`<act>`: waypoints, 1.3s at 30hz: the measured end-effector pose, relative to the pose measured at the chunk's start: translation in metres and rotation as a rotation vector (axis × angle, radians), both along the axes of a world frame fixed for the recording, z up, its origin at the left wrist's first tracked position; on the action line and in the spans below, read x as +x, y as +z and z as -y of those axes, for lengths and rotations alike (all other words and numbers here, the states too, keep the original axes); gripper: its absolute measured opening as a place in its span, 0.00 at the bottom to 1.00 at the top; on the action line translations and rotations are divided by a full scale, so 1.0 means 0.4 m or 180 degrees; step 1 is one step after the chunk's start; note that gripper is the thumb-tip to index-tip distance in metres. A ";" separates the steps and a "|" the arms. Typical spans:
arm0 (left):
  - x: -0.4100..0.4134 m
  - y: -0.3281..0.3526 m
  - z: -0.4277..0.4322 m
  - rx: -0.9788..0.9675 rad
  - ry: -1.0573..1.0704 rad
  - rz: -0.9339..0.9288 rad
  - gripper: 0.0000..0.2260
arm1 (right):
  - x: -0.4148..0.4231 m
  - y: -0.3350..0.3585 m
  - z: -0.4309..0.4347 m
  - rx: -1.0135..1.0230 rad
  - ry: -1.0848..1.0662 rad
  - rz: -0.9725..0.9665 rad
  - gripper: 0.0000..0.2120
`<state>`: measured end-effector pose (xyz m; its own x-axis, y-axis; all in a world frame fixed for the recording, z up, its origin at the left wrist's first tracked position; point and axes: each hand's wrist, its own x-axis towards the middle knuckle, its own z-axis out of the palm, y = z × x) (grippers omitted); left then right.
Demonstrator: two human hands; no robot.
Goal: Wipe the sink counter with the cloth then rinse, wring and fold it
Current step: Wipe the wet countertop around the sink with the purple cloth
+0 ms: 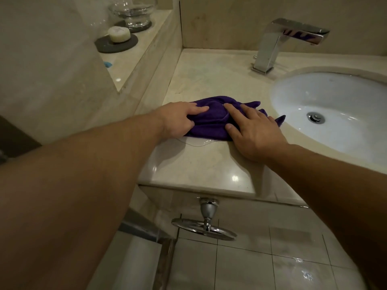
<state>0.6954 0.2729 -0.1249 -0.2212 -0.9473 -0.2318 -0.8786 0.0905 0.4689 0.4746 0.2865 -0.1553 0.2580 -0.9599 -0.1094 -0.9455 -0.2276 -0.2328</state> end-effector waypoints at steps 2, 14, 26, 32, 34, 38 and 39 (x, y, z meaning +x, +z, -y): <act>0.000 -0.003 -0.017 -0.0013 0.0029 -0.0031 0.27 | 0.000 -0.001 -0.018 -0.0019 -0.0011 -0.0010 0.27; 0.003 -0.009 -0.110 -0.0054 0.0031 -0.0018 0.27 | 0.009 -0.002 -0.118 -0.0063 -0.0071 -0.0012 0.27; 0.006 0.002 -0.237 -0.0080 -0.0051 0.0060 0.27 | 0.009 -0.008 -0.238 -0.0098 -0.0050 -0.0020 0.28; -0.002 -0.001 -0.282 -0.0059 0.0029 0.0001 0.27 | 0.001 -0.015 -0.270 -0.0171 0.0016 -0.0022 0.28; -0.002 -0.003 -0.292 -0.0053 0.0078 -0.0017 0.27 | 0.000 -0.017 -0.279 -0.0186 0.0050 -0.0016 0.28; -0.005 -0.011 -0.313 -0.0079 0.0142 -0.0019 0.27 | -0.004 -0.020 -0.295 -0.0247 0.0076 0.0014 0.27; -0.005 -0.013 -0.318 -0.0082 0.0151 -0.0032 0.27 | -0.005 -0.021 -0.299 -0.0261 0.0085 0.0025 0.27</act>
